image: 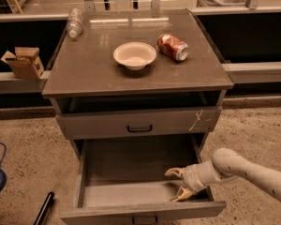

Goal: Open middle drawer

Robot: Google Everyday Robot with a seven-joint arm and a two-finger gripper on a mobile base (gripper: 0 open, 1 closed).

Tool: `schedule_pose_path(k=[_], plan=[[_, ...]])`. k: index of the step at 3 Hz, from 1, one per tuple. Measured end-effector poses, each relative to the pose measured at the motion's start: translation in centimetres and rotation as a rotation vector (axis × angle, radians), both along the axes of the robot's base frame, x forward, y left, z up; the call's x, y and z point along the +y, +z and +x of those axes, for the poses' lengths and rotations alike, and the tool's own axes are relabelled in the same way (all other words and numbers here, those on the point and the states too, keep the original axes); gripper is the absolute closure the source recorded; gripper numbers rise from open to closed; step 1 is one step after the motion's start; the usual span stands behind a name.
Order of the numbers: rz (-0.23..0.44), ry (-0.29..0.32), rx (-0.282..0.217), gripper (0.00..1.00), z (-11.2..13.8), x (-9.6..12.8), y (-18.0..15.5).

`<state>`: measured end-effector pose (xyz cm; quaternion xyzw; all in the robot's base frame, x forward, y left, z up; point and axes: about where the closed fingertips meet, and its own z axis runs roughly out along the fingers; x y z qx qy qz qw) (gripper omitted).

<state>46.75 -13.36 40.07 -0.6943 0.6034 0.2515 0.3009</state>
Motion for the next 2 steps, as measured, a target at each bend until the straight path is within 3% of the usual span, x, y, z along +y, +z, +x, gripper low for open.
schedule_pose_path(k=[1,2], plan=[[-0.017,0.002,0.03,0.06,-0.51,0.11,-0.23],[-0.026,0.004,0.056,0.0,-0.9,0.1,-0.43]])
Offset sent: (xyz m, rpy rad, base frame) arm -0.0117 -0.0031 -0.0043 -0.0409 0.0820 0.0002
